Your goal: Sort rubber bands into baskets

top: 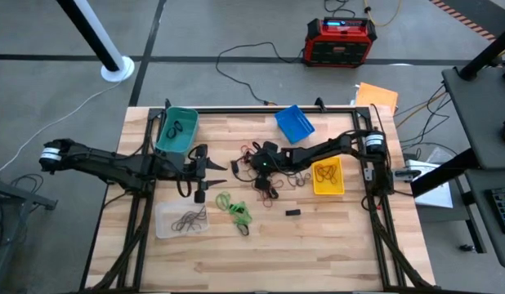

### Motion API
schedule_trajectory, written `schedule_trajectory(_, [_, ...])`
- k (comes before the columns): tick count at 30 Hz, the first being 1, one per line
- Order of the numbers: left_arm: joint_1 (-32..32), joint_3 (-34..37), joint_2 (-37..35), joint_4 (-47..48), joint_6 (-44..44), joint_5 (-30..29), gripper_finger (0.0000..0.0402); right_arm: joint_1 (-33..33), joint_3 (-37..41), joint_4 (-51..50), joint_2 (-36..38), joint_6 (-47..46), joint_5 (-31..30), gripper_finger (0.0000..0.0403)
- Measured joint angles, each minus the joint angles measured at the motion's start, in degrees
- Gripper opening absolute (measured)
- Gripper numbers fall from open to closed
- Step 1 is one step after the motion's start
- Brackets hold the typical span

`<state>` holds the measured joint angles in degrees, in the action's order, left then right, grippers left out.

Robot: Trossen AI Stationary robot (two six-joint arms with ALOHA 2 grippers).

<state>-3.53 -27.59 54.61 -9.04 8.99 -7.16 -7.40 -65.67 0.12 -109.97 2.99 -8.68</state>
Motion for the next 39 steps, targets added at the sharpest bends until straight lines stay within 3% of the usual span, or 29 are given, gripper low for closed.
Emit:
schedule_trajectory(5, [0.00,0.00,0.00,0.02,-0.50,0.00,0.0154,0.88,1.50,3.31,6.38,2.21,-0.13,0.0009])
schedule_trajectory(17, [0.00,0.00,0.14,-1.07,-0.74,0.02,0.0154,2.57,13.90,20.72,19.60,2.09,-0.34,0.0009])
schedule_trajectory(21, [0.00,0.00,0.52,-1.35,-0.81,0.02,0.0154,4.03,15.11,19.95,24.87,1.10,-0.31,0.0009])
schedule_trajectory(25, [0.00,-0.01,0.80,-1.46,-0.90,0.02,0.0154,5.66,15.22,9.24,30.76,-0.61,-0.32,0.0009])
schedule_trajectory(31, [0.00,0.00,1.03,-1.71,-0.85,0.02,0.0154,7.51,10.52,-20.51,38.48,-9.79,-3.78,0.0009])
schedule_trajectory(39, [0.00,0.00,2.75,-5.02,0.10,0.02,0.0154,7.91,1.66,-57.11,40.41,-30.53,-12.74,0.0009])
